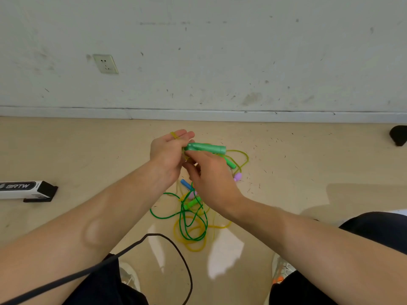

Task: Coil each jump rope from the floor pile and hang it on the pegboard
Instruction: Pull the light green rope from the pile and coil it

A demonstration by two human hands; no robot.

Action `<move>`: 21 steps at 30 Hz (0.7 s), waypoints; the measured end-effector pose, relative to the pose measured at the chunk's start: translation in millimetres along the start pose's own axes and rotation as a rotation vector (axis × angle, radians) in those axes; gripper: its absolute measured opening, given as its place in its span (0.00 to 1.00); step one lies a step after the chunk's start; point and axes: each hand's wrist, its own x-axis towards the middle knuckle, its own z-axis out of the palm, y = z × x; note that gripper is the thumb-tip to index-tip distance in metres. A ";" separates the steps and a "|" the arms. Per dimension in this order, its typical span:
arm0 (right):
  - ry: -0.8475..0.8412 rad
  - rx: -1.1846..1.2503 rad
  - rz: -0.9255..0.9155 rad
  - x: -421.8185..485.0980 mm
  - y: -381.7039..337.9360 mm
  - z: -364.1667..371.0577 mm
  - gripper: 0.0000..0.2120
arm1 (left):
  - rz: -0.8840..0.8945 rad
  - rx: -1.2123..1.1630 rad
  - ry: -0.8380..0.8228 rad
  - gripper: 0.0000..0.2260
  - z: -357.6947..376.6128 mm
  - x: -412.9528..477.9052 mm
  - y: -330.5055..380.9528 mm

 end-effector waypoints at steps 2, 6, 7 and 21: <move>0.001 0.044 0.071 -5.0 -1.4 1.6 0.07 | 0.008 -0.028 0.008 0.11 -2.3 3.3 6.1; -0.081 0.244 0.316 -12.6 3.4 1.1 0.03 | -0.045 -0.082 -0.033 0.08 -7.1 8.4 18.0; -0.108 0.282 0.356 -10.9 7.2 -1.8 0.05 | -0.063 -0.093 -0.061 0.08 -8.6 8.4 20.9; -0.383 0.410 0.492 18.8 47.0 -53.9 0.08 | -0.089 0.227 -0.359 0.11 -28.5 4.9 34.4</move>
